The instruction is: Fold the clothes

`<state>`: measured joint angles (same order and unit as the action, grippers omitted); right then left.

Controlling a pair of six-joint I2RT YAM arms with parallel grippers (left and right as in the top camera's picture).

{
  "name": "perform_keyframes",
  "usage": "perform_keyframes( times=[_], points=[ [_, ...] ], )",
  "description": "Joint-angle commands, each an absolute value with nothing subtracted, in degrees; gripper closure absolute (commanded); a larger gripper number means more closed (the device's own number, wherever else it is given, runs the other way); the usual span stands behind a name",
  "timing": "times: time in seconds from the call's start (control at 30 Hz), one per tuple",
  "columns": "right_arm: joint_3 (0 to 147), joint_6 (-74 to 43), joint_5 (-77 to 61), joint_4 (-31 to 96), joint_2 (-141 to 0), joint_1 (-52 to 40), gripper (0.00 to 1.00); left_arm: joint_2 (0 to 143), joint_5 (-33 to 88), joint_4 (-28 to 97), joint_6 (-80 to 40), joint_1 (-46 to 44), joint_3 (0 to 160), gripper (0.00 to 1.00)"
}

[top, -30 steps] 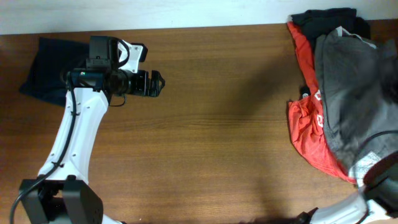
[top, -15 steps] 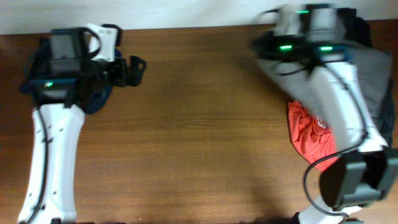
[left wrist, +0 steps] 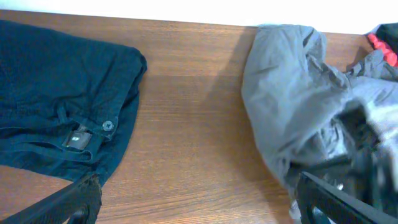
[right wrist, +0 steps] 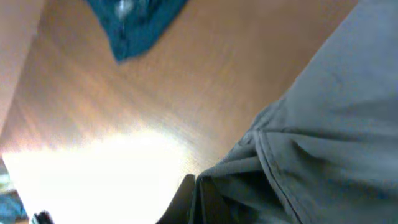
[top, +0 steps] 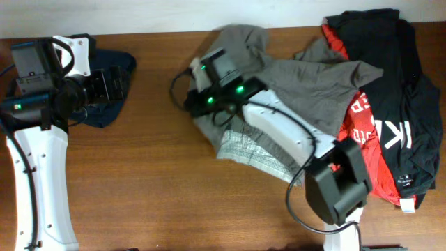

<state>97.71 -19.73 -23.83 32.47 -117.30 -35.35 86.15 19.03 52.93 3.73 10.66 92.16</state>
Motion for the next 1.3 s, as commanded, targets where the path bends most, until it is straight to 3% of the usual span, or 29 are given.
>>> perform_keyframes(
  times=[0.0, 0.4, 0.47, 0.57, 0.63, 0.93, 1.27],
  points=[
    [98.48, -19.77, -25.04, 34.52, -117.38, -38.79, 0.96, 85.76, 17.56, 52.75, 4.86, 10.94, 92.95, 0.01],
    [98.48, -16.32, -26.28, 36.25, -117.4, -49.98, 0.94, 86.46, 13.5, 51.33, 4.86, 10.94, 92.95, 0.01],
    [98.48, -16.32, -26.35, 36.82, -117.36, -50.48, 0.8, 86.46, 13.45, 51.51, 4.86, 10.94, 92.95, 0.01],
    [98.59, -16.27, -26.35, 38.54, -116.57, -49.91, 0.5, 86.54, 13.47, 51.44, 4.86, 10.94, 92.95, 0.01],
    [98.61, -15.64, -26.3, 39.55, -115.22, -48.56, 0.43, 86.78, 13.47, 51.22, 4.86, 10.94, 92.95, 0.01],
    [98.83, -15.11, -22.98, 44.75, -108.29, -30.76, 0.28, 91.72, 15.03, 49.28, 4.91, 9.47, 92.95, 0.01],
    [98.78, -9.85, -6.94, 45.82, -111.53, -10.09, 0.24, 105.01, 16.73, 40.56, 7.44, -0.58, 92.95, 0.01]
  ],
)
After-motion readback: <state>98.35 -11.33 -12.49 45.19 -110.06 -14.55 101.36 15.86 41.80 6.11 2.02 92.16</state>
